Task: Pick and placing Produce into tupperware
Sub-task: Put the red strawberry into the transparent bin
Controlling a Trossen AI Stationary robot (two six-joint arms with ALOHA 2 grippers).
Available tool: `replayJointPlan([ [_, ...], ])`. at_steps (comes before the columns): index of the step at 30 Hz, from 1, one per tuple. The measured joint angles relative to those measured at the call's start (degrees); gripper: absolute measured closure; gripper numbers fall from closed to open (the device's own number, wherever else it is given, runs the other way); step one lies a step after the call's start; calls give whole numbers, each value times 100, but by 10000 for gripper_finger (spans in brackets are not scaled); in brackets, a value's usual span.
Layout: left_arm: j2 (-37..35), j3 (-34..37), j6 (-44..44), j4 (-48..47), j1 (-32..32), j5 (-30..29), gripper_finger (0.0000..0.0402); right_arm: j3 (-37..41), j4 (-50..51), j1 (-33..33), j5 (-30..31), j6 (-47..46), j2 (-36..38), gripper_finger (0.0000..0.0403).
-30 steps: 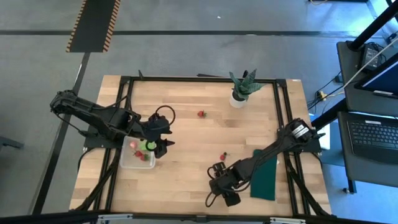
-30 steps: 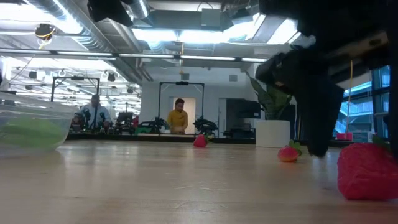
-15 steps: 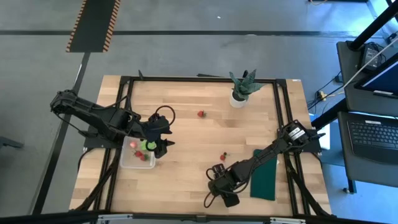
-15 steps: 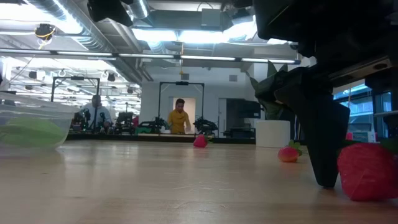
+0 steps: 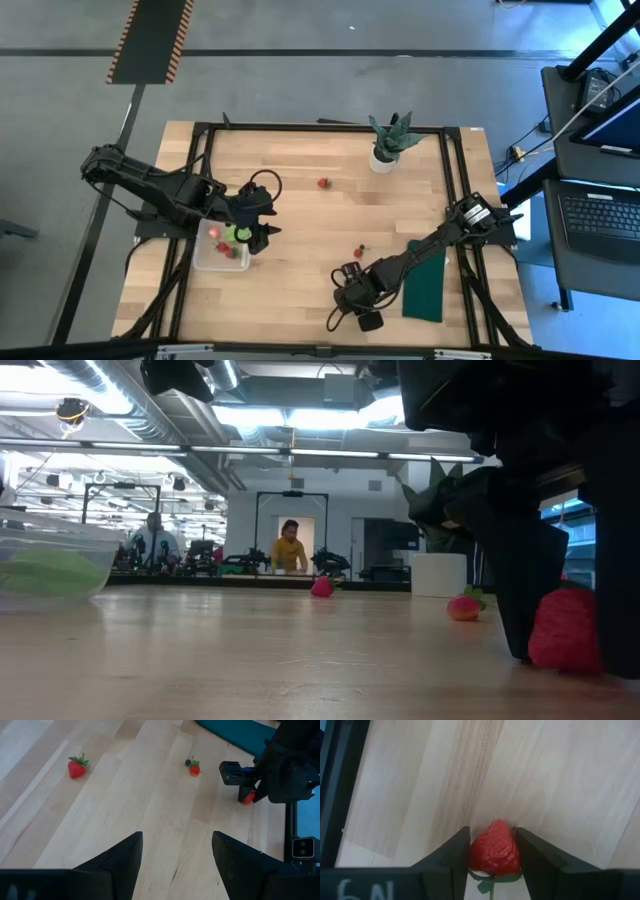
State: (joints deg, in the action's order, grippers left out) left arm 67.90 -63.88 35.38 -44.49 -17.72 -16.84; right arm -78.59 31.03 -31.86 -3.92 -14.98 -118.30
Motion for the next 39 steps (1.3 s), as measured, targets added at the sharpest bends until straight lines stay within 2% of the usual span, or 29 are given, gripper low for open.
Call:
replayJointPlan([
  [4,0,0,0,0,0,0,170,-21,42,10,-11,-125,-3,242],
  [10,0,0,-2,0,0,2,170,-328,582,115,-57,61,-38,264],
  [18,-90,0,-156,142,-175,133,170,-1144,1091,608,-37,375,-33,247],
  [22,-322,0,-162,335,-353,94,170,-1711,1108,954,-24,617,-33,255],
  [26,-700,0,-164,559,-540,-29,170,-2282,798,1324,64,878,-22,260],
  [30,-1084,0,-164,653,-717,-280,170,-2665,300,1630,179,1225,-20,248],
  [34,-1362,0,-162,760,-859,-409,170,-2746,-230,1929,407,1459,-39,246],
  [39,-1473,0,-160,822,-933,-555,170,-2677,-807,2332,413,1381,-356,254],
])
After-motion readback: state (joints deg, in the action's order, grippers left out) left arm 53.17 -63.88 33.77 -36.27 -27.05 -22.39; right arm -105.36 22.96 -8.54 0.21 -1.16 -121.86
